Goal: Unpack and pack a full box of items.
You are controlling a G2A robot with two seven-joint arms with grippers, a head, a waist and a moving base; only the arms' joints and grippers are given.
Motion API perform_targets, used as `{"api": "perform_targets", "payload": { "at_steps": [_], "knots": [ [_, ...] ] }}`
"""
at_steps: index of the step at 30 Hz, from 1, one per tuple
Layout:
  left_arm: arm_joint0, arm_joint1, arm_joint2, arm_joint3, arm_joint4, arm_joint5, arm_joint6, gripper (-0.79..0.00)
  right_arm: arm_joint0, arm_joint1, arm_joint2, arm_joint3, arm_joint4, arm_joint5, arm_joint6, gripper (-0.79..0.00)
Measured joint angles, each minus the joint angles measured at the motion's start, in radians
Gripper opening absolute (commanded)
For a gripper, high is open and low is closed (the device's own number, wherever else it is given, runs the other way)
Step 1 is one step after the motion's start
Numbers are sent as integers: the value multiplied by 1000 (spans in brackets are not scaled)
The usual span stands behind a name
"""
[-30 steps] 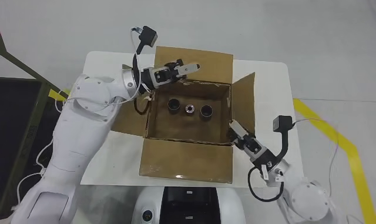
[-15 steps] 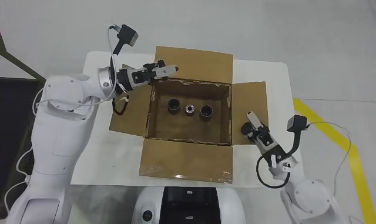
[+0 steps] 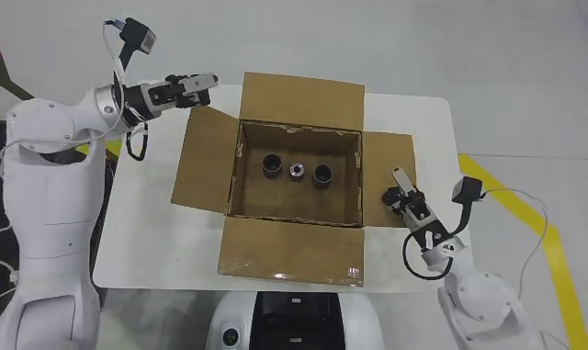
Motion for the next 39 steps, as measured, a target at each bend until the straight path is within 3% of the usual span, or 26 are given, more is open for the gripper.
{"api": "perform_targets", "payload": {
  "at_steps": [10, 18, 31, 39],
  "knots": [
    [-25, 32, -81, 74, 108, -34, -40, 0, 26, -5, -10, 56, -14, -20, -10, 0],
    [-35, 51, -140, 151, 83, -38, -27, 0, 66, -10, -27, 107, -11, -17, -9, 0],
    [-102, 76, -152, 332, 91, -71, 0, 0, 128, -19, -60, 176, 2, -12, -6, 0],
    [-102, 77, -153, 334, 94, -72, 2, 0, 165, -24, -86, 212, 11, 3, 28, 0]
  ]
}}
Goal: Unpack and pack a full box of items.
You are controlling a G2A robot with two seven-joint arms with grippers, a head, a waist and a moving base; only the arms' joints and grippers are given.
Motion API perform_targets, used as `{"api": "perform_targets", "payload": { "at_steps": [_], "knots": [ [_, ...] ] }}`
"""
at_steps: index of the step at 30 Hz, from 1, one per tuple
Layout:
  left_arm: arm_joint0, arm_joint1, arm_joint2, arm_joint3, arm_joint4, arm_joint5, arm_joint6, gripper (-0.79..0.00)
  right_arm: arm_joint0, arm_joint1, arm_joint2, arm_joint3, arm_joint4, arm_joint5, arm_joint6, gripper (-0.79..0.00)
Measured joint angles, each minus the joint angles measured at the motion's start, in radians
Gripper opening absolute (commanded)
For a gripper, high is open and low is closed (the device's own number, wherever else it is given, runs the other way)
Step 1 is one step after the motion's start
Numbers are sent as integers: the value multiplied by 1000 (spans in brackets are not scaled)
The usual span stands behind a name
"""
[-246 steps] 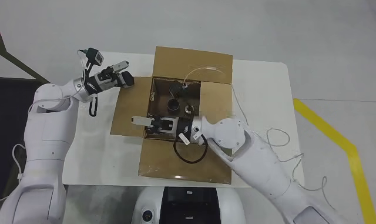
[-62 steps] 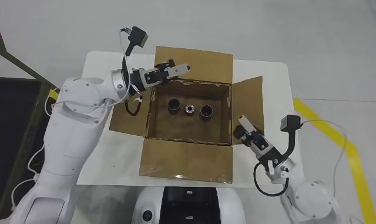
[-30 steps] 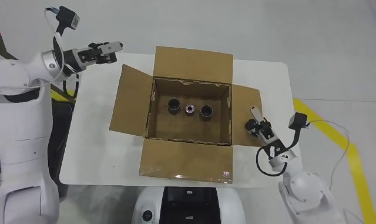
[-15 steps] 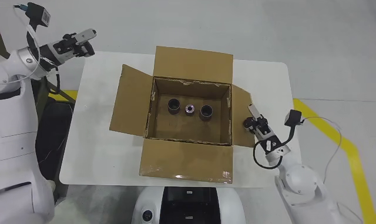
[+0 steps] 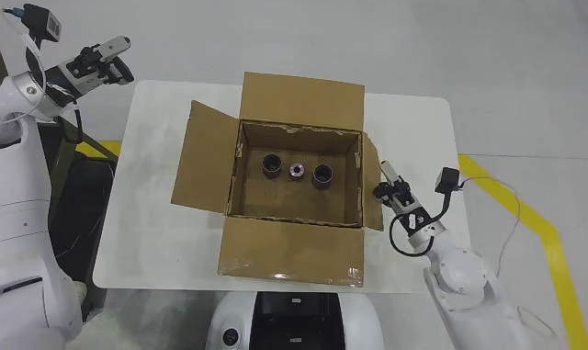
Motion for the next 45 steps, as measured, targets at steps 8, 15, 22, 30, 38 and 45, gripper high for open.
{"api": "perform_targets", "payload": {
  "at_steps": [8, 15, 22, 30, 38, 45],
  "knots": [
    [0, 0, 0, 0, 0, 0, 0, 0, 43, -5, -31, 34, 14, 25, 39, 0],
    [0, 0, 0, 0, 0, 0, 0, 0, 71, -6, -44, 56, 25, 20, 102, 0],
    [0, 0, 0, 0, 0, 0, 0, 0, 49, -4, -17, 21, -13, 25, 54, 0],
    [0, 0, 0, 0, 0, 0, 0, 0, 30, 5, 48, -133, -101, 63, 42, 0],
    [0, 0, 0, 0, 0, 0, 0, 0, 105, 8, 0, -236, -213, 127, 130, 0],
    [0, 0, 0, 0, 0, 0, 0, 0, 225, 3, -114, -214, -327, 178, 228, 0]
  ]
}}
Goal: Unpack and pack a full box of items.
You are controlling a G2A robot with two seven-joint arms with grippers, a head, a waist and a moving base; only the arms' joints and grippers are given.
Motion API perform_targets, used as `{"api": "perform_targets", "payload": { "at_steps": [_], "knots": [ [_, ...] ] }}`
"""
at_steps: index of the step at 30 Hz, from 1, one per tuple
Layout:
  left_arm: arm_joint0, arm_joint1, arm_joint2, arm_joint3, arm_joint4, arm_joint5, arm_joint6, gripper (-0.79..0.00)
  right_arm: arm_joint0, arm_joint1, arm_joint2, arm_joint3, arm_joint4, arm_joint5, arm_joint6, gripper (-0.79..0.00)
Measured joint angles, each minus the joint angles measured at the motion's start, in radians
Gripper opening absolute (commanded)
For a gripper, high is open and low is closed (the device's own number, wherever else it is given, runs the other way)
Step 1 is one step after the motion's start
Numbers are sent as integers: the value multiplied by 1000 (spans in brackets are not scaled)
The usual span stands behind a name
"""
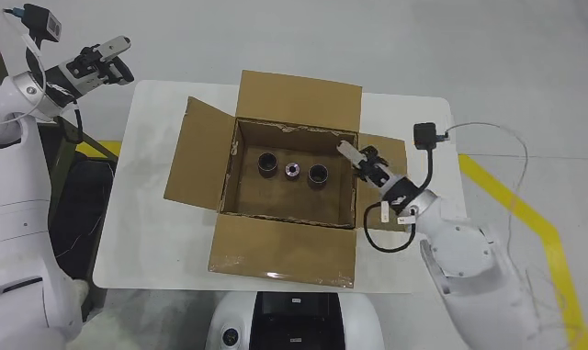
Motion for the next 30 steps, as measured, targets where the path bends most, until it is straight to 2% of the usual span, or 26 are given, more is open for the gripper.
{"api": "perform_targets", "payload": {
  "at_steps": [17, 30],
  "knots": [
    [0, 0, 0, 0, 0, 0, 0, 0, 249, -20, -228, 135, -212, 111, 257, 0],
    [0, 0, 0, 0, 0, 0, 0, 0, 260, -21, -235, 142, -217, 116, 268, 0]
  ]
}}
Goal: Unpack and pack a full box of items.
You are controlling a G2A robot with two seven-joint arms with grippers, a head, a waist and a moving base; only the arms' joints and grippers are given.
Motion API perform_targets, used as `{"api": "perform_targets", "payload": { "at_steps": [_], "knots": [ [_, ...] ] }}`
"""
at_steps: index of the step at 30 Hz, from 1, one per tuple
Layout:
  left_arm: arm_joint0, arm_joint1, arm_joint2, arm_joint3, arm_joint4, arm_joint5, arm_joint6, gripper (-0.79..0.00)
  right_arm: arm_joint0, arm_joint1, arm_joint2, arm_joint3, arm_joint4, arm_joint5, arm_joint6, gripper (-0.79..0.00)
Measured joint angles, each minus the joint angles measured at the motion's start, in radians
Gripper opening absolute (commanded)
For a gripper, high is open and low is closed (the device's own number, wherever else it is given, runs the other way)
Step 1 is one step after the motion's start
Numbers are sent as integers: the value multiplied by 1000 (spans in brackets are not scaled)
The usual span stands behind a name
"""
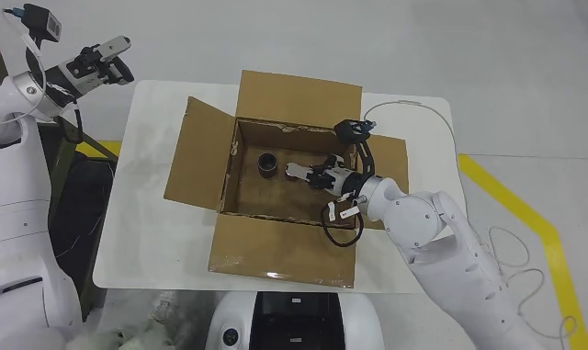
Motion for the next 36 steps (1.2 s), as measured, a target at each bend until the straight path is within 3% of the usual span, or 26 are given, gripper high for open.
{"api": "perform_targets", "payload": {
  "at_steps": [27, 36],
  "knots": [
    [0, 0, 0, 0, 0, 0, 0, 0, 0, 0, -5, -1, -6, -11, 1, 0],
    [0, 0, 0, 0, 0, 0, 0, 0, 155, -8, -124, 46, -209, -32, 238, 0]
  ]
}}
